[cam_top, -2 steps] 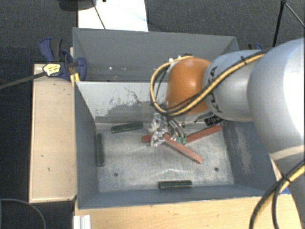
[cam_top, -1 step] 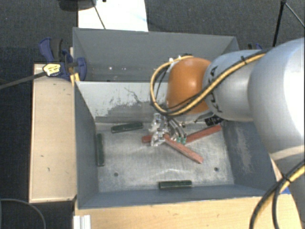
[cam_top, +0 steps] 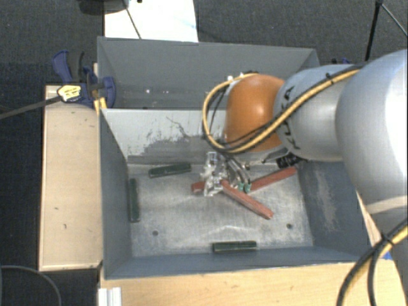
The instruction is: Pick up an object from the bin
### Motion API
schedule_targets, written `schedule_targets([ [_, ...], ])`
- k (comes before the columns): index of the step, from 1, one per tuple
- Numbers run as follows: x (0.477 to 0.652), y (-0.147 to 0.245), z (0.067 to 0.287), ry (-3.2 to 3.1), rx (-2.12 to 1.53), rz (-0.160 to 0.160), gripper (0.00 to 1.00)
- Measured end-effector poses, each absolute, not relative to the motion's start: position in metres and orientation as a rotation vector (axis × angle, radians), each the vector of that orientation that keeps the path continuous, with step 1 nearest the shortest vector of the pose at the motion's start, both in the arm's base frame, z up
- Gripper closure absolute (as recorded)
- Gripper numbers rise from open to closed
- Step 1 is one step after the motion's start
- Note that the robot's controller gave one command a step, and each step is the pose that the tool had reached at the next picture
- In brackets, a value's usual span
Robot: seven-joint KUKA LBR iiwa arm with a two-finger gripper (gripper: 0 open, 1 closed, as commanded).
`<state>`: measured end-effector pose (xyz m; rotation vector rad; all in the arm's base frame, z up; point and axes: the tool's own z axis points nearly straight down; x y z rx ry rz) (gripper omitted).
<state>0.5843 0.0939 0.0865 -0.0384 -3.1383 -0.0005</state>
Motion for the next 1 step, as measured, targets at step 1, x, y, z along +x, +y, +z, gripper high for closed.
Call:
schedule_targets([
  [1, 0.5832, 0.0937, 0.1094, -3.135, -0.039, 0.000, 1.00],
])
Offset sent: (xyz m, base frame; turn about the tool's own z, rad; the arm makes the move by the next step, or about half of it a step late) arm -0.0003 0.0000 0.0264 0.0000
